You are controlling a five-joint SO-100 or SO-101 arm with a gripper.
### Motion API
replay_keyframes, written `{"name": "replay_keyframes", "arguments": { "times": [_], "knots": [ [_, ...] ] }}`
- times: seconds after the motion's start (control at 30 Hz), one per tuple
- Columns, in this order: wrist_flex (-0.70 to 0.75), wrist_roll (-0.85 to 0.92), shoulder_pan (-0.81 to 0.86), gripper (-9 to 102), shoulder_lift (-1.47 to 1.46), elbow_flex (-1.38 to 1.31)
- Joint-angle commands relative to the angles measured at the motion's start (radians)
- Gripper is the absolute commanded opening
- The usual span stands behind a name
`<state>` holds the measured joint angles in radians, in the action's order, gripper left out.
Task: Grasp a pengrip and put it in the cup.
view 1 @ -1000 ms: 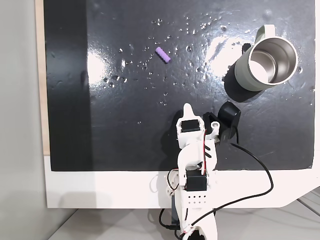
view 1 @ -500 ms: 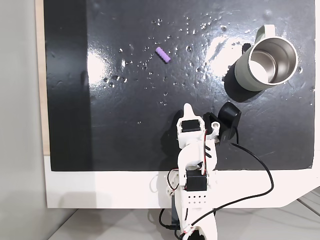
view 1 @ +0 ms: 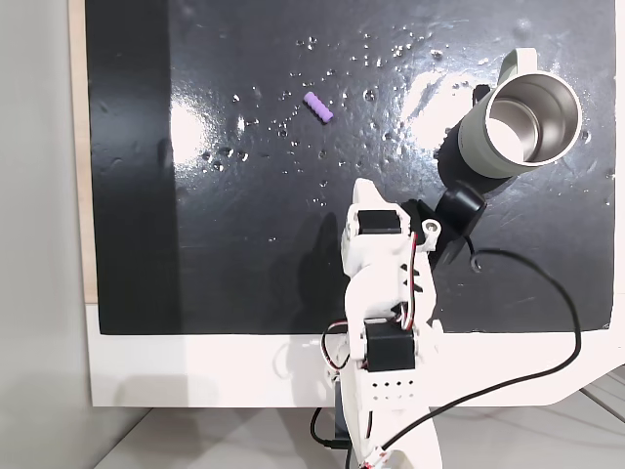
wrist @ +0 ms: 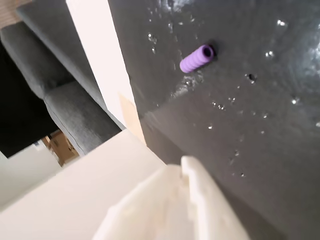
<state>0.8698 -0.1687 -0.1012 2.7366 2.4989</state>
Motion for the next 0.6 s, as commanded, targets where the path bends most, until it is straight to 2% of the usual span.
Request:
{"name": "replay_keyframes", "arguments": {
  "times": [0.0, 0.27, 0.57],
  "knots": [
    [0.051, -0.112, 0.014, 0, -0.167, -0.209],
    [0.238, -0.403, 0.04, 0, -0.669, -0.591],
    [0.344, -0.615, -0.025, 0, -1.014, -0.904]
  ]
}}
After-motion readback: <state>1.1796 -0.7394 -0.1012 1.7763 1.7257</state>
